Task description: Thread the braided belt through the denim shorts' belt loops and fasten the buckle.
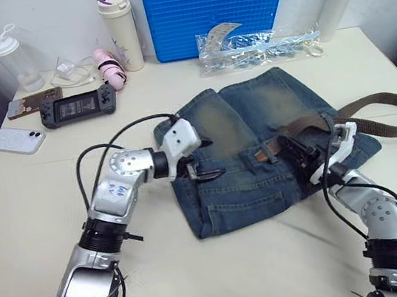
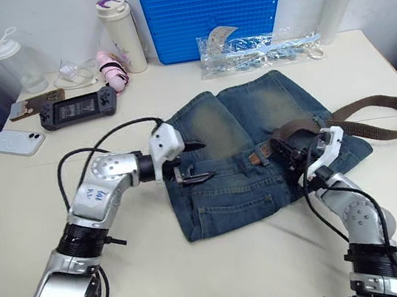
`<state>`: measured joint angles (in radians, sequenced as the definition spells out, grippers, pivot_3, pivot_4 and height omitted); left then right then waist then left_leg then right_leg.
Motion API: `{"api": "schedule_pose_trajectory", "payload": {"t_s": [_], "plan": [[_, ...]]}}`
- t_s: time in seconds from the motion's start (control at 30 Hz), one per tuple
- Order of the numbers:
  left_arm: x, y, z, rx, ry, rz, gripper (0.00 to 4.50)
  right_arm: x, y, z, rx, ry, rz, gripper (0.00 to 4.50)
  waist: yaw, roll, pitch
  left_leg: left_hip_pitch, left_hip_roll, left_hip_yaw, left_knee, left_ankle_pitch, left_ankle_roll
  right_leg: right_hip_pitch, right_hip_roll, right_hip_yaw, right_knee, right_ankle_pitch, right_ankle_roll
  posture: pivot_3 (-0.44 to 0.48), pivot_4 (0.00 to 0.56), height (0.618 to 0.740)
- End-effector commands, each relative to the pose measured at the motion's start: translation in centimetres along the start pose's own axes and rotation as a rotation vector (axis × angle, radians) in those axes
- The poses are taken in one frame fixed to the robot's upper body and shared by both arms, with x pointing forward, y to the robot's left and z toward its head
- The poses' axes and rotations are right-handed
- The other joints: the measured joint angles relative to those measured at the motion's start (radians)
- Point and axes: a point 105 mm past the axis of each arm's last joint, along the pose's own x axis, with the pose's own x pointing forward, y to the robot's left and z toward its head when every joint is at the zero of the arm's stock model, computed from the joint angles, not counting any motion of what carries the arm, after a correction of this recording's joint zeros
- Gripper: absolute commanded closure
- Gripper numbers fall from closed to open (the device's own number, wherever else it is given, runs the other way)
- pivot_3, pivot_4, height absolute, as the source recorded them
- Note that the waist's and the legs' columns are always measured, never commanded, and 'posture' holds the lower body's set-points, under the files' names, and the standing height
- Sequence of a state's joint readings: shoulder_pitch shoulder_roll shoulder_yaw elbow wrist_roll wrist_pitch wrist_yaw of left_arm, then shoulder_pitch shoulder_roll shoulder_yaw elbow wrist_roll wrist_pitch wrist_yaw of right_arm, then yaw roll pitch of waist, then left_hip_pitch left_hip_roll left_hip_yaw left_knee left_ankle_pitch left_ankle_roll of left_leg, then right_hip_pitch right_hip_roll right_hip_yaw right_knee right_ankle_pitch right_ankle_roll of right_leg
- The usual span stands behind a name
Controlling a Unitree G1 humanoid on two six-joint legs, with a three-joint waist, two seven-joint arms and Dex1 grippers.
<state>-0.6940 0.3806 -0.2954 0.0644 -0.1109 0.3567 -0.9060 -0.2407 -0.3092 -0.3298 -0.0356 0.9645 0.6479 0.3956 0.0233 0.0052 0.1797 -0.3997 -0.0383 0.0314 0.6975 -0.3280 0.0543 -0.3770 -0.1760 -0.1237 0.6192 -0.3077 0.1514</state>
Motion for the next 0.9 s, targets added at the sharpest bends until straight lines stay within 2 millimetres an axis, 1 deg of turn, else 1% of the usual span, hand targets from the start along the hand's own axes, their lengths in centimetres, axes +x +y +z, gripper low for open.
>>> {"api": "schedule_pose_trajectory", "payload": {"t_s": [0.03,0.1,0.23,0.3,0.5,0.63,0.9], "plan": [[2.5,-0.8,1.0,0.202,-0.006,-0.008,0.04,0.4,0.7,-2.2,-0.077,0.087,-0.004,4.5,0.0,0.0,0.0,0.0,0.0,0.0,0.0,0.0,0.0,0.0,0.0,0.0,0.0,0.0,0.0,0.0,0.15,0.693],[4.1,-0.7,1.1,0.301,-0.003,0.016,0.04,0.4,0.2,-2.5,-0.087,0.091,-0.047,4.5,0.001,0.0,0.0,0.001,0.0,0.001,0.0,0.0,0.0,0.0,0.0,0.0,0.0,0.0,0.0,0.0,0.15,0.693],[5.7,0.0,1.6,0.431,-0.014,0.084,0.04,0.3,-0.1,-2.9,-0.086,0.099,-0.08,4.5,0.001,0.0,0.0,0.002,0.0,0.002,-0.001,0.0,0.0,0.0,0.0,0.001,0.0,0.0,0.0,0.0,0.15,0.693],[6.3,0.2,1.5,0.486,-0.001,0.104,0.04,0.3,-0.1,-3.0,-0.081,0.098,-0.087,4.5,0.001,0.0,0.0,0.002,0.0,0.002,-0.001,0.0,0.0,0.0,0.0,0.001,0.0,0.0,0.0,0.0,0.15,0.693],[7.2,0.2,1.6,0.553,-0.011,0.128,0.04,0.1,0.1,-3.3,-0.064,0.1,-0.096,4.5,0.001,-0.001,0.0,0.004,0.0,0.003,-0.003,0.0,0.0,0.0,0.0,0.001,0.001,0.0,0.0,0.0,0.15,0.693],[7.6,-0.1,1.3,0.572,-0.007,0.112,0.04,0.1,0.2,-3.4,-0.054,0.096,-0.099,4.5,0.0,-0.001,0.0,0.004,0.0,0.003,-0.003,0.0,0.0,0.0,0.0,0.001,0.001,0.0,0.0,0.0,0.15,0.693],[7.3,1.0,3.0,0.63,-0.064,0.198,0.04,0.2,0.3,-3.3,-0.044,0.09,-0.1,4.5,0.0,-0.001,0.0,0.004,0.001,0.003,-0.003,0.0,0.0,0.0,0.0,0.001,0.001,0.0,0.0,0.0,0.15,0.693]]}}
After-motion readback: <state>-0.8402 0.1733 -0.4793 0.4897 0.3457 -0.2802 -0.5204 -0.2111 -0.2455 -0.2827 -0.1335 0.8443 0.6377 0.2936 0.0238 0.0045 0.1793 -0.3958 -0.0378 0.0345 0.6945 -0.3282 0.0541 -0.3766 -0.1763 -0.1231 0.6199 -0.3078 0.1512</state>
